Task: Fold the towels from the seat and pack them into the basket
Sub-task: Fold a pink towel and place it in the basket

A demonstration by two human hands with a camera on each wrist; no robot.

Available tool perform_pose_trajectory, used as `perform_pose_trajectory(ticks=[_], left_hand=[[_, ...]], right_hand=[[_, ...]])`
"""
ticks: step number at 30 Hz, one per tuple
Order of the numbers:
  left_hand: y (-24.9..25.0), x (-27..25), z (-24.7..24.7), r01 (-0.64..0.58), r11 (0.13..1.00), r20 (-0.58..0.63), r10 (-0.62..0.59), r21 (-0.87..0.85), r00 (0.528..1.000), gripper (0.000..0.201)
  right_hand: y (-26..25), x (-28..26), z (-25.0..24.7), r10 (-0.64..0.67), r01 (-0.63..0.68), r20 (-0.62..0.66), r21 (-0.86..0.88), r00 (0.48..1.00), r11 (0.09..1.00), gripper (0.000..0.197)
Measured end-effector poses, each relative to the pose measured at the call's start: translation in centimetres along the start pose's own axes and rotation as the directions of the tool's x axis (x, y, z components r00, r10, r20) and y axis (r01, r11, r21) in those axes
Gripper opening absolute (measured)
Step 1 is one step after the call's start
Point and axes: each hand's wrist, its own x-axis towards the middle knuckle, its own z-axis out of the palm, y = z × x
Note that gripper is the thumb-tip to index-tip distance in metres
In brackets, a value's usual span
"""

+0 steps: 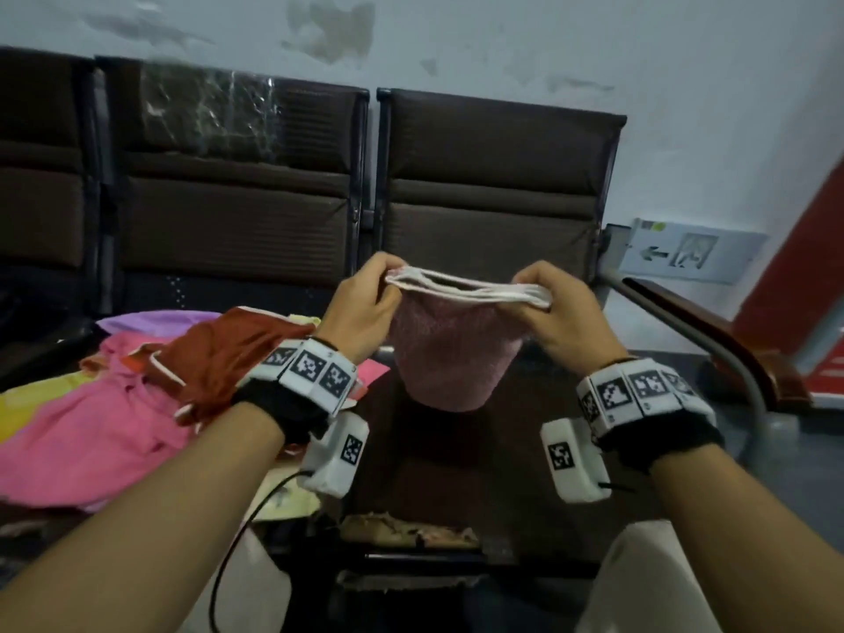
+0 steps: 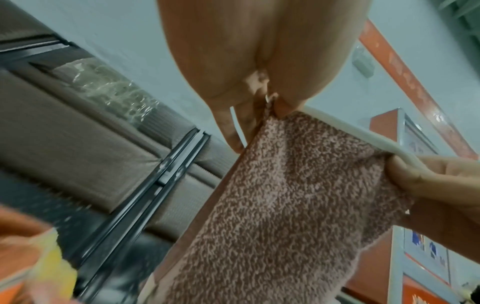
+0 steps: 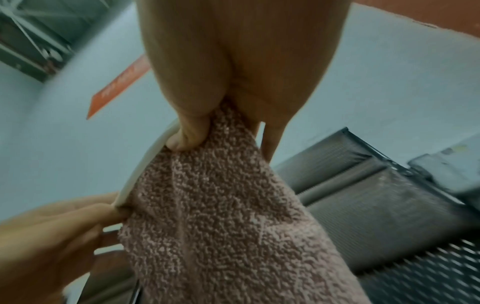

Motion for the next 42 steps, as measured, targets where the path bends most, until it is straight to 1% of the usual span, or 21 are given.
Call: perform_pose_trajectory(ticks=[2, 5, 8, 10, 13, 15, 19, 23, 26, 27, 29, 31, 32, 33, 34, 35, 36, 38, 39, 40, 42], left_hand=[[-1.6, -3.7, 1.2, 0.062, 0.998, 0.069, -0.06, -0.015, 0.996, 0.019], [-4.0, -9.4, 2.9, 0.159, 0.987, 0.206, -0.151, -0.023, 0.967, 0.022], [-6.0, -13.6, 4.0, 0.267, 0.963, 0.351, -0.238, -0.038, 0.906, 0.019], [-7.0, -14.3, 4.7, 0.305, 0.952, 0.351, -0.277, -0.027, 0.895, 0.016], [-7.9, -13.1, 5.7, 0.318, 0.948, 0.331, -0.294, -0.02, 0.896, 0.013], [-8.3, -11.8, 6.4, 0.322, 0.947, 0.345, -0.3, -0.007, 0.889, 0.013], [-9.1, -9.1, 8.4, 0.301, 0.953, 0.272, -0.285, -0.017, 0.919, 0.014], [-11.0, -6.0, 10.0, 0.325, 0.945, 0.195, -0.316, -0.018, 0.928, 0.023], [-13.4, -4.3, 11.5, 0.372, 0.927, 0.172, -0.374, 0.043, 0.911, 0.028], [-14.3, -4.1, 12.1, 0.41, 0.908, 0.186, -0.418, 0.082, 0.889, 0.031], [-16.1, -4.4, 12.8, 0.517, 0.84, 0.271, -0.542, 0.163, 0.795, 0.049], [-17.6, -5.1, 13.2, 0.586, 0.787, 0.394, -0.609, 0.193, 0.688, 0.08], [-18.0, -5.5, 13.1, 0.603, 0.775, 0.416, -0.619, 0.188, 0.666, 0.09], [-18.3, -5.8, 13.1, 0.615, 0.771, 0.41, -0.622, 0.169, 0.667, 0.095], [-18.5, -6.1, 13.0, 0.616, 0.773, 0.386, -0.621, 0.153, 0.683, 0.096], [-18.6, -6.4, 12.8, 0.6, 0.785, 0.362, -0.611, 0.155, 0.704, 0.095], [-18.5, -6.7, 12.7, 0.573, 0.798, 0.353, -0.599, 0.185, 0.719, 0.092], [-18.0, -7.1, 12.5, 0.521, 0.815, 0.347, -0.58, 0.255, 0.737, 0.088], [-17.4, -7.2, 12.4, 0.502, 0.823, 0.332, -0.568, 0.267, 0.754, 0.086], [-16.8, -7.3, 12.2, 0.464, 0.844, 0.302, -0.531, 0.268, 0.791, 0.083], [-15.1, -7.5, 11.9, 0.29, 0.919, 0.253, -0.358, 0.268, 0.899, 0.068]], right_hand=[[1.4, -4.0, 0.9, 0.077, -0.073, 0.133, -0.029, 0.988, 0.997, 0.022], [3.1, -9.5, 2.2, 0.196, -0.2, 0.296, -0.017, 0.935, 0.98, 0.015], [4.6, -12.6, 2.8, 0.262, -0.279, 0.335, 0.004, 0.905, 0.96, 0.015], [5.7, -13.4, 2.8, 0.33, -0.362, 0.331, 0.04, 0.884, 0.931, 0.03], [7.3, -14.0, 3.0, 0.401, -0.518, 0.524, 0.09, 0.751, 0.851, 0.075], [8.6, -14.0, 3.8, 0.413, -0.547, 0.584, 0.065, 0.699, 0.835, 0.078], [11.4, -11.7, 5.0, 0.485, -0.565, 0.461, 0.044, 0.743, 0.824, 0.056], [14.0, -9.0, 6.9, 0.498, -0.549, 0.409, 0.009, 0.765, 0.836, 0.04], [15.9, -7.7, 8.4, 0.569, -0.592, 0.37, -0.061, 0.735, 0.804, 0.043], [16.4, -7.5, 8.8, 0.602, -0.605, 0.37, -0.123, 0.708, 0.787, 0.047], [17.0, -7.6, 9.5, 0.64, -0.577, 0.359, -0.279, 0.679, 0.768, 0.059], [16.8, -8.0, 9.6, 0.58, -0.472, 0.29, -0.365, 0.761, 0.802, 0.061], [16.3, -8.1, 9.3, 0.496, -0.39, 0.262, -0.367, 0.828, 0.845, 0.053], [15.9, -8.2, 8.9, 0.394, -0.294, 0.273, -0.344, 0.877, 0.892, 0.043], [15.4, -8.3, 8.5, 0.305, -0.201, 0.34, -0.308, 0.89, 0.93, 0.037], [14.9, -8.4, 8.1, 0.243, -0.125, 0.45, -0.276, 0.859, 0.953, 0.037], [14.5, -8.7, 7.8, 0.217, -0.073, 0.582, -0.26, 0.784, 0.963, 0.044], [14.0, -9.3, 7.6, 0.262, 0.007, 0.779, -0.323, 0.57, 0.946, 0.07], [14.0, -9.6, 7.6, 0.297, 0.057, 0.81, -0.375, 0.506, 0.925, 0.08], [14.0, -9.9, 7.8, 0.313, 0.101, 0.812, -0.41, 0.492, 0.906, 0.083], [13.9, -10.0, 8.3, 0.299, 0.147, 0.789, -0.437, 0.537, 0.887, 0.073]])
